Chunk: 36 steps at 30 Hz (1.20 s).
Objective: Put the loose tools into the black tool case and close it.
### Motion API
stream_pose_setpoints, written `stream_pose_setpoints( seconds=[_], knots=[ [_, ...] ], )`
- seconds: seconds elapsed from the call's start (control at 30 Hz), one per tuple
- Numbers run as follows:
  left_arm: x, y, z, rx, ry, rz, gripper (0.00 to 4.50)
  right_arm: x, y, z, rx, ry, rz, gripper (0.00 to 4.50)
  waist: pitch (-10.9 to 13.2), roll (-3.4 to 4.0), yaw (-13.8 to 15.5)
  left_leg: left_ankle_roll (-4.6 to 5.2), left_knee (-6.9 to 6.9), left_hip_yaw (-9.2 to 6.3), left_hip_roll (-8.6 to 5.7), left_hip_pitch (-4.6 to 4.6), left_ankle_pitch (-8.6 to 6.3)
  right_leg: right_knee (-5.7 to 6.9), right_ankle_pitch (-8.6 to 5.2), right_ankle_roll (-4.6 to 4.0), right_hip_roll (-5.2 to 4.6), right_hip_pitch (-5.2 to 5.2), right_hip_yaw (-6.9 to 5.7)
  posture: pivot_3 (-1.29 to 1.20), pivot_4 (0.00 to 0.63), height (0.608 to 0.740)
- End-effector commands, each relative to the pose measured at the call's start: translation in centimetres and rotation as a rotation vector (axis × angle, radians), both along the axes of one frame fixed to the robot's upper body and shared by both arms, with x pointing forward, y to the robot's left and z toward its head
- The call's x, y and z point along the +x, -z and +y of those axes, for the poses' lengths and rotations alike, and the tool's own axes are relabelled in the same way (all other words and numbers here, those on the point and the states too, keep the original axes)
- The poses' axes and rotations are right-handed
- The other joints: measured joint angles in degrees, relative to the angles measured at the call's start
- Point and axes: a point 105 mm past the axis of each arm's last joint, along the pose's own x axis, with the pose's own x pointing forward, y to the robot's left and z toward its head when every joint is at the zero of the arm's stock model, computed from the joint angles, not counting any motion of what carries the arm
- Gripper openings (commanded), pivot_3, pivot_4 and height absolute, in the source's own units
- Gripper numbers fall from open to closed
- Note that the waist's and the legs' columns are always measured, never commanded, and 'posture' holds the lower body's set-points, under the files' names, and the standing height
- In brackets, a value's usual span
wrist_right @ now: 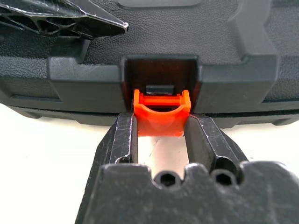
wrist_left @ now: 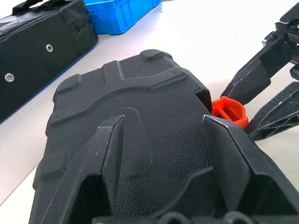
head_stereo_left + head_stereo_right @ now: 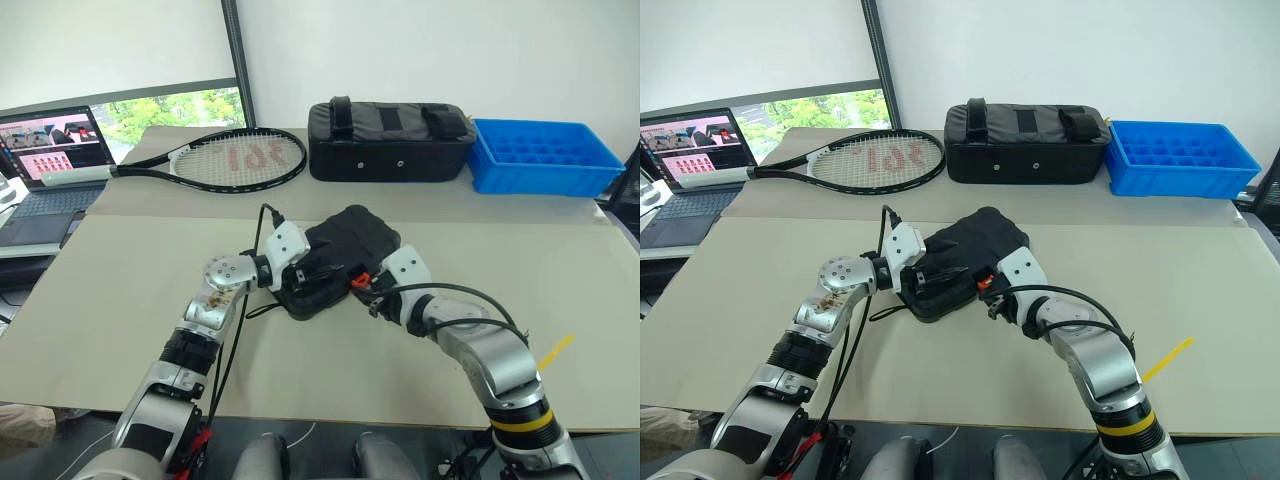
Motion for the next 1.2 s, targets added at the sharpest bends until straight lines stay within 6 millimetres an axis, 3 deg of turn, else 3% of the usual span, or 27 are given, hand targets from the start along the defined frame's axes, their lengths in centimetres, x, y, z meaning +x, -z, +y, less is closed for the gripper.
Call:
stream_pose_setpoints(
  seconds=[0.03,0.23,0.5,0.6,0.93,1.2],
  knots=[
    [-0.3,3.1,0.8,0.067,-0.029,0.092,2.89,0.5,-3.5,1.1,0.037,-0.043,-0.152,2.16,0.0,0.0,-0.04,0.0,0.0,0.0,0.0,0.0,0.0,0.0,0.0,0.0,0.0,0.0,0.0,0.0,0.15,0.708],
    [-0.3,3.2,0.9,0.066,-0.033,0.094,2.89,0.3,-3.8,1.0,0.057,-0.042,-0.144,4.03,0.0,-0.03,-0.75,0.0,-0.04,-0.04,0.01,0.09,0.0,0.04,0.0,0.0,0.03,0.03,0.02,0.0,0.15,0.708],
    [-0.3,3.2,0.9,0.064,-0.034,0.097,2.89,-0.8,-3.2,0.0,0.035,-0.036,-0.113,4.03,-0.01,-0.04,-0.79,0.0,-0.06,-0.05,0.0,0.05,0.0,-0.02,0.0,0.0,0.01,0.05,0.02,0.0,0.15,0.708],
    [-0.3,3.3,0.8,0.065,-0.032,0.099,2.89,-1.4,-2.5,0.0,0.023,-0.054,-0.079,3.41,0.0,-0.06,-0.78,0.0,-0.07,-0.05,0.0,0.06,0.0,-0.04,0.0,0.0,0.01,0.06,0.02,0.0,0.15,0.708],
    [-0.2,3.3,0.8,0.066,-0.03,0.1,2.89,-0.9,-1.6,0.4,-0.006,-0.054,-0.049,0.06,0.04,-0.13,-0.68,0.0,-0.07,-0.05,-0.01,0.05,0.0,-0.04,0.0,0.0,0.0,0.06,0.03,0.0,0.15,0.708],
    [-0.3,3.3,0.9,0.063,-0.04,0.099,2.89,0.8,-2.1,1.6,-0.013,-0.065,-0.09,0.06,0.03,-0.16,-1.12,0.0,-0.07,-0.06,0.0,0.1,0.0,-0.01,0.0,0.0,0.01,0.06,0.03,0.0,0.15,0.708]
  ],
)
